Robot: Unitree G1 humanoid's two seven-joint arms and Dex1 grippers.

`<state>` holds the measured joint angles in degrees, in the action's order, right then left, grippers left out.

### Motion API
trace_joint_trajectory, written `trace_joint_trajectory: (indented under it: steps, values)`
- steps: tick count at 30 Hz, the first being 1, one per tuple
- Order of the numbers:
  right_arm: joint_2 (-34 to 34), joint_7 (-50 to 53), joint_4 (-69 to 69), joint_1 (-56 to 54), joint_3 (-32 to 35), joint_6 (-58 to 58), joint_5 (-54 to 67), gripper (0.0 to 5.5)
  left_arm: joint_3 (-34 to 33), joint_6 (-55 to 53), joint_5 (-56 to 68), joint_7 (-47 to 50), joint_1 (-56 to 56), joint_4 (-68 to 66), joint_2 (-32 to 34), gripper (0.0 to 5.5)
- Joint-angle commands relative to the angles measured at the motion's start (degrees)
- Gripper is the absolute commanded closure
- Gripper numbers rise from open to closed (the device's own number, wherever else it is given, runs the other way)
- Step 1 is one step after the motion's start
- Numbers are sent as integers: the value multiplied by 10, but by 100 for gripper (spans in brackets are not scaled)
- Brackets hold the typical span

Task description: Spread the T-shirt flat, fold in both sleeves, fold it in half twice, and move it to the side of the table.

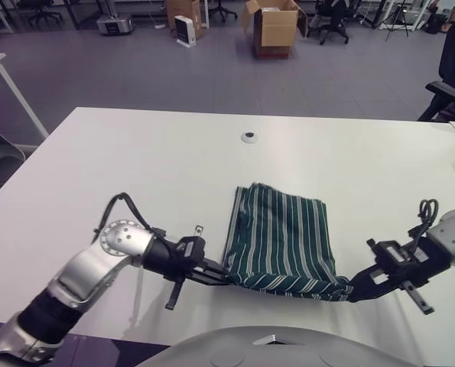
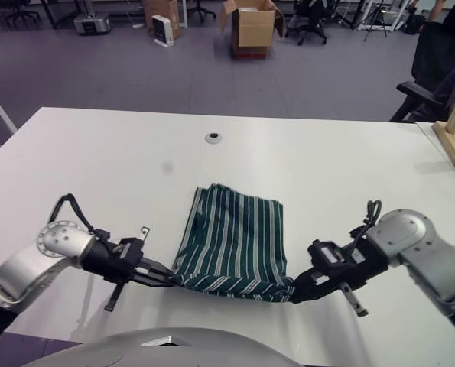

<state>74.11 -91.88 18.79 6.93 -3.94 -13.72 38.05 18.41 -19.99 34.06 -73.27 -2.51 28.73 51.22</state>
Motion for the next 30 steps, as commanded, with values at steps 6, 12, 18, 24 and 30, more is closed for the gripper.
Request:
trace_joint_trajectory:
  steps: [6,12,18,24,30]
  values:
    - [-77,-6,-232,-308,-136,-130,18,540,5,-41,-54,44,-223,-259,-134,550]
    - [-214,16,-510,-403,-186,-77,-161,541,49,87,-187,51,-301,-534,-241,550]
    - [-282,139,-595,-424,-121,-41,-217,439,-14,187,-228,163,-347,-709,-331,478]
    - [-236,203,-469,-316,-99,67,-291,389,-62,134,-163,115,-260,-552,-326,387]
    - [-280,304,-446,-295,-58,53,-317,389,21,43,-155,28,-202,-427,-313,341]
